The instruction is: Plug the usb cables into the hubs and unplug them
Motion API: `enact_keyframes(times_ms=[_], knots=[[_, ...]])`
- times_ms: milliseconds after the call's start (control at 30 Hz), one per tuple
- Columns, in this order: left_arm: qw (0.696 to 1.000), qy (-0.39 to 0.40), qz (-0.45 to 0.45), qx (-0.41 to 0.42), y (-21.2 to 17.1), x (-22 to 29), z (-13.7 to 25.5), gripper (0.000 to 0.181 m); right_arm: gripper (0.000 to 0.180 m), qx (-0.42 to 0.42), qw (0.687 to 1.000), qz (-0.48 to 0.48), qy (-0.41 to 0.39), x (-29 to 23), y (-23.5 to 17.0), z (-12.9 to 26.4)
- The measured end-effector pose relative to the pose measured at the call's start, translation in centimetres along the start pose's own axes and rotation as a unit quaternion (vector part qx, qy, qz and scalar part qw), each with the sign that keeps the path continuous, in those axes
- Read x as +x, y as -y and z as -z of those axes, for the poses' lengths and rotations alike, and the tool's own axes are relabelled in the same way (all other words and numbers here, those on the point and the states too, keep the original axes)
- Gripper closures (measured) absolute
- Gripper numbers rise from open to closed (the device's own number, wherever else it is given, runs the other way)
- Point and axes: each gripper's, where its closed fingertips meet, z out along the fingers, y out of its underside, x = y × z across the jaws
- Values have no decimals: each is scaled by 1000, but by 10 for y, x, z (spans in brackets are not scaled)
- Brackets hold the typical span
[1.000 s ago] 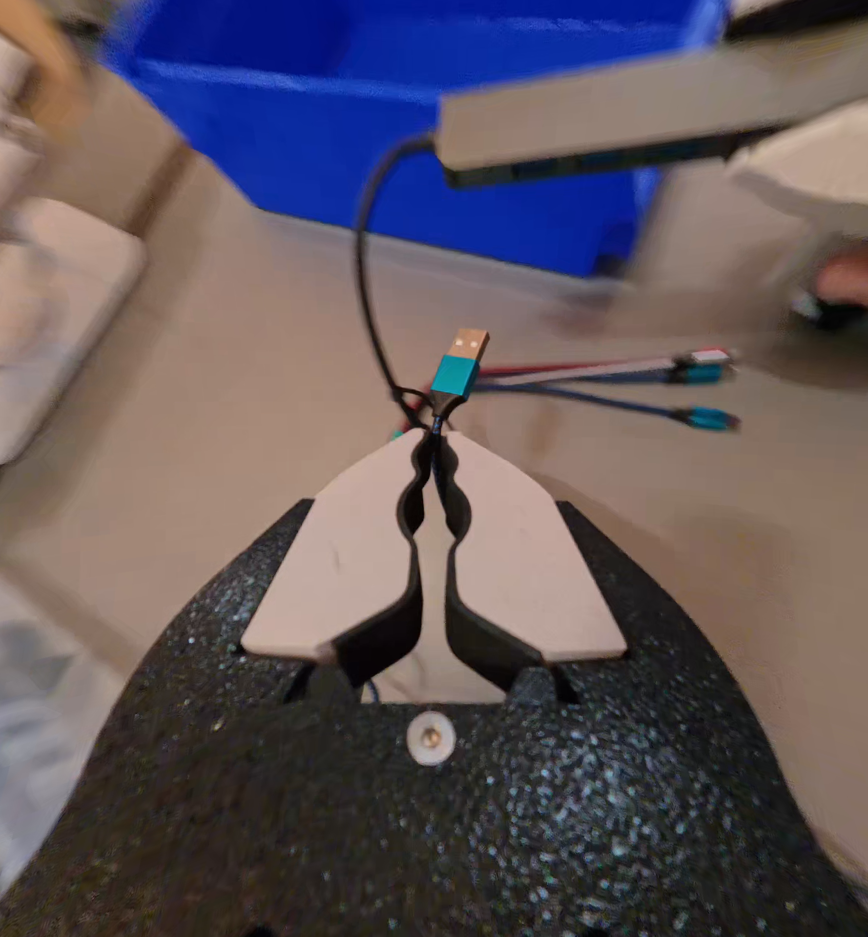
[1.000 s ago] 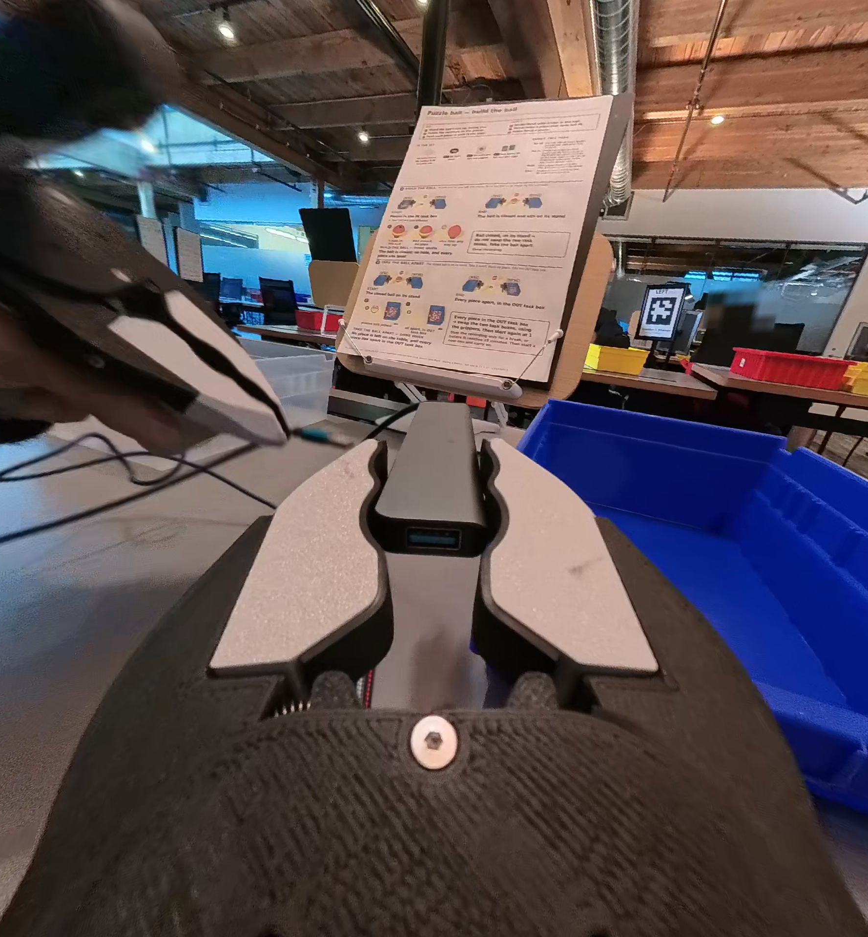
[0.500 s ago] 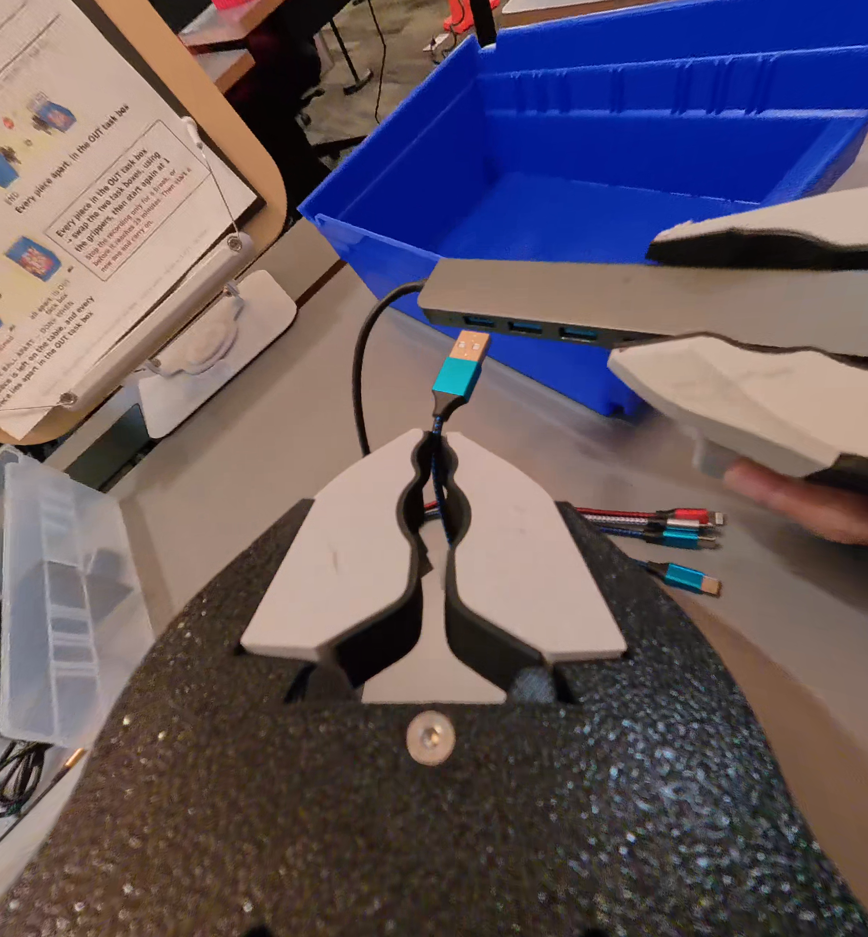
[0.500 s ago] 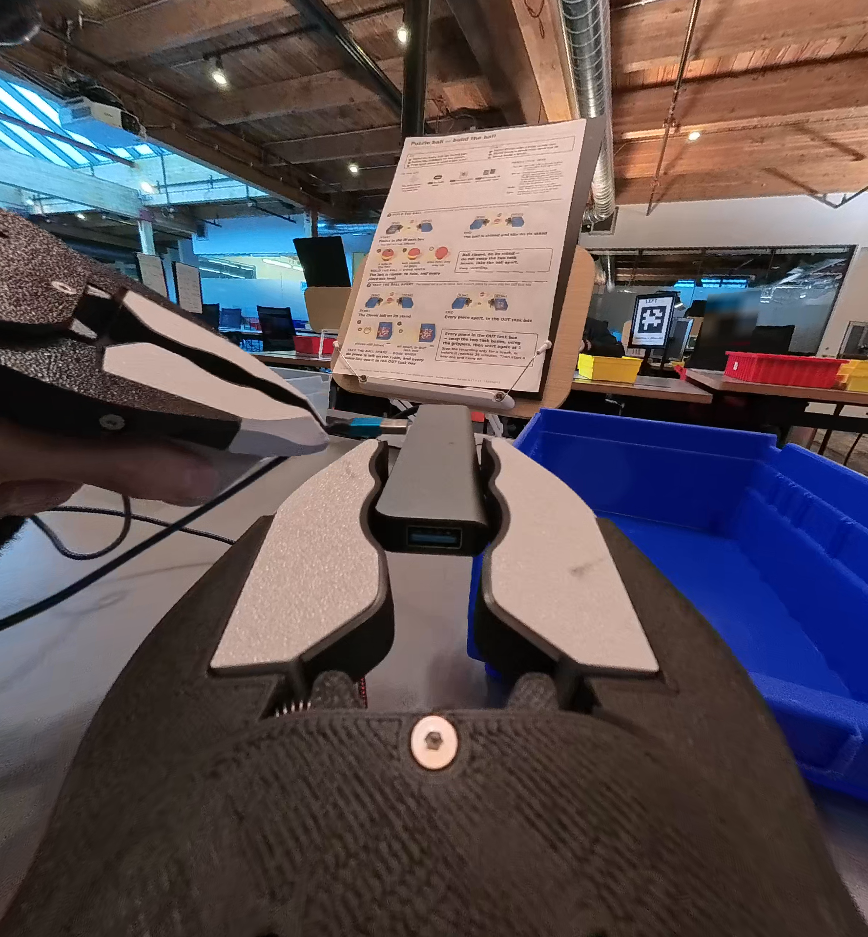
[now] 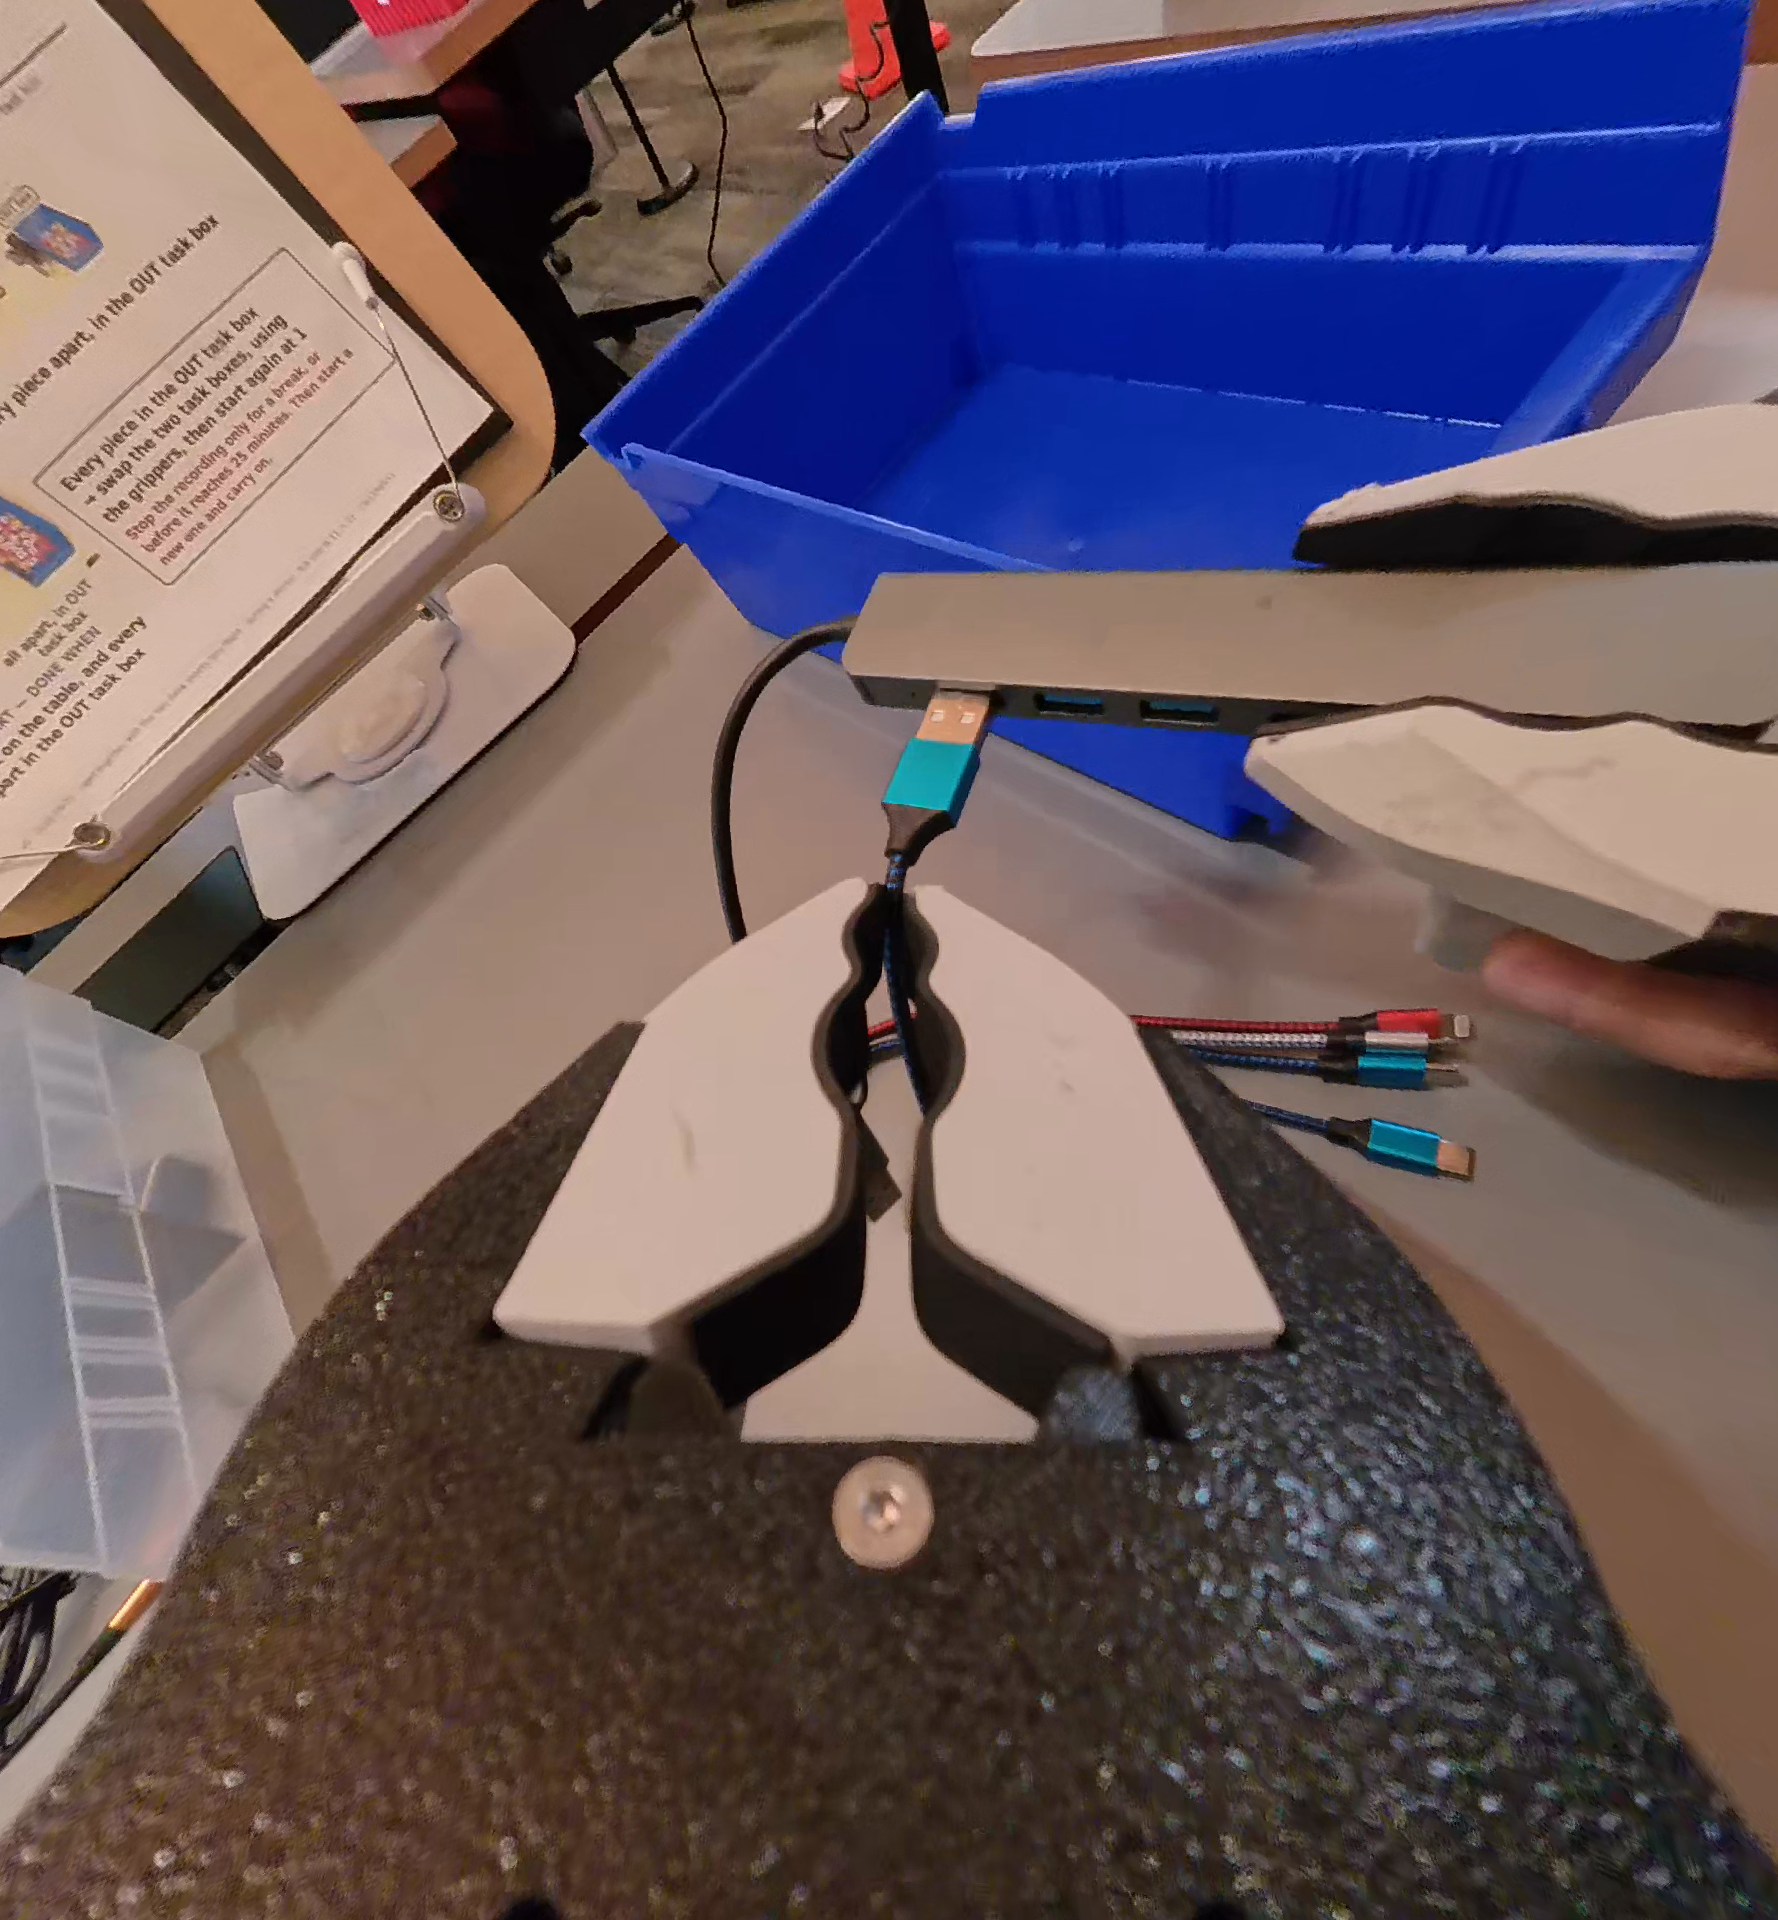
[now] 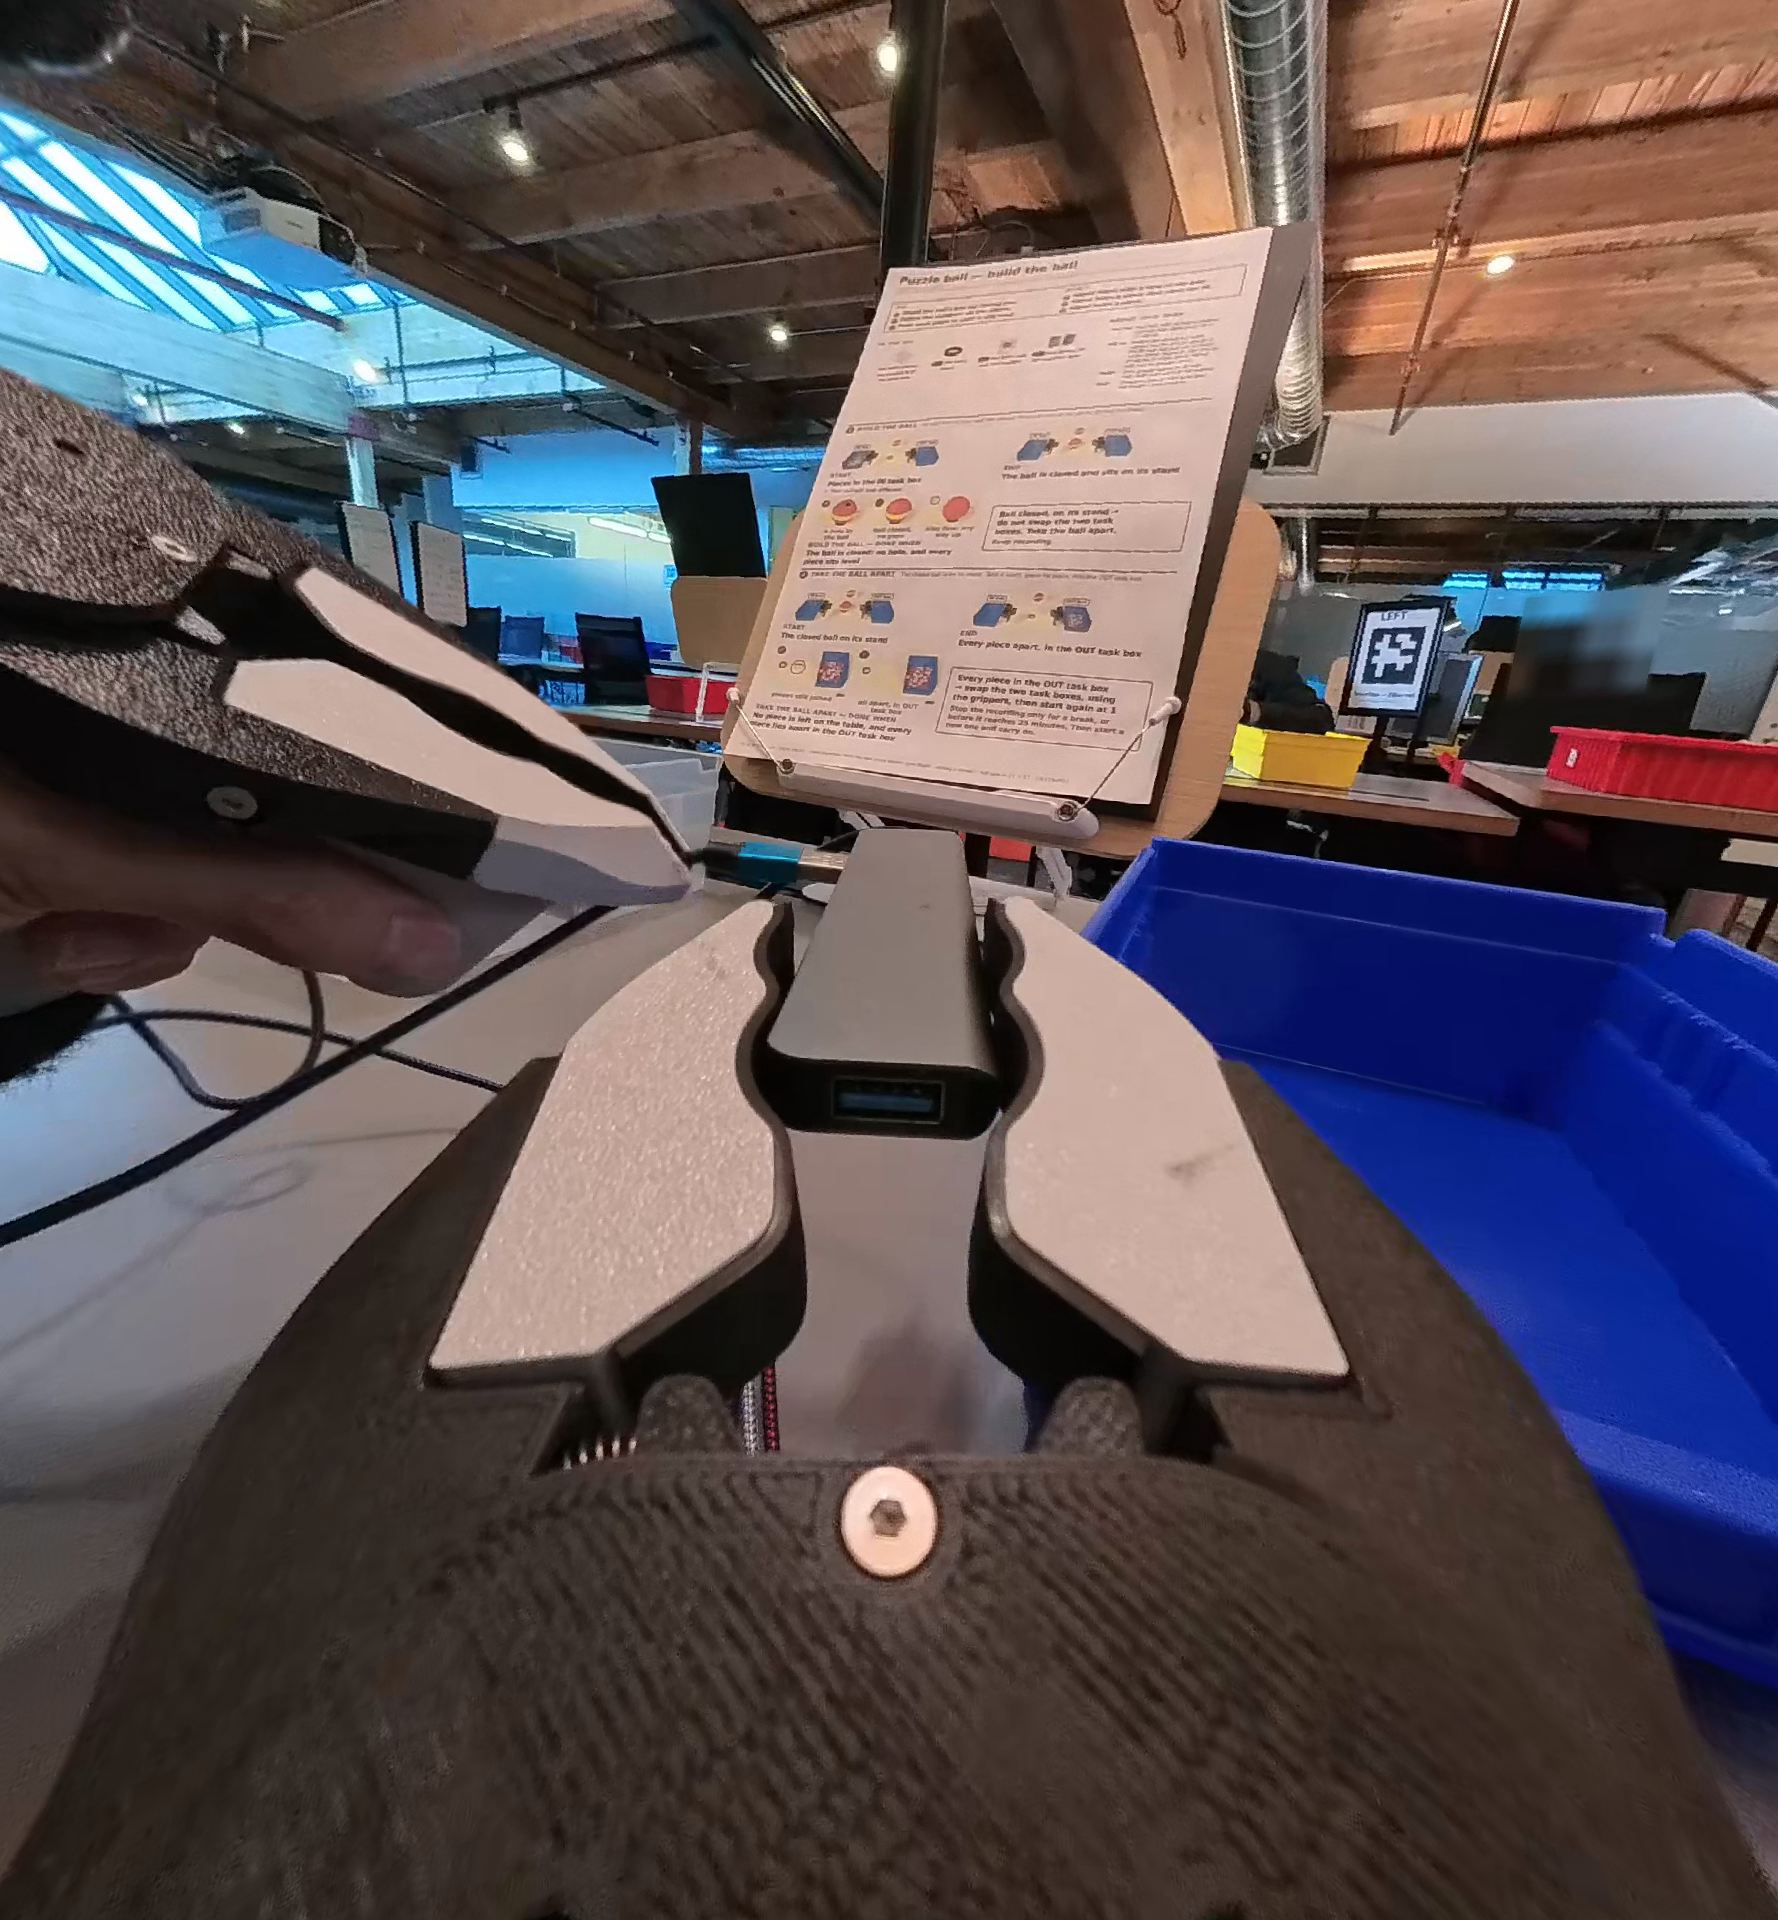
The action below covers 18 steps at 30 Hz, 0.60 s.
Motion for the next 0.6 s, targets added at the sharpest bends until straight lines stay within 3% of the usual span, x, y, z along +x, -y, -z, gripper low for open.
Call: enact_keyframes(times_ms=[400,600], knots=[[999,-27,2,26,2,1,4,179,145,10,1000,-2,16,-5,2,0],[995,-69,1,75,6,4,7,179,144,30,997,-54,49,-8,6,0]])
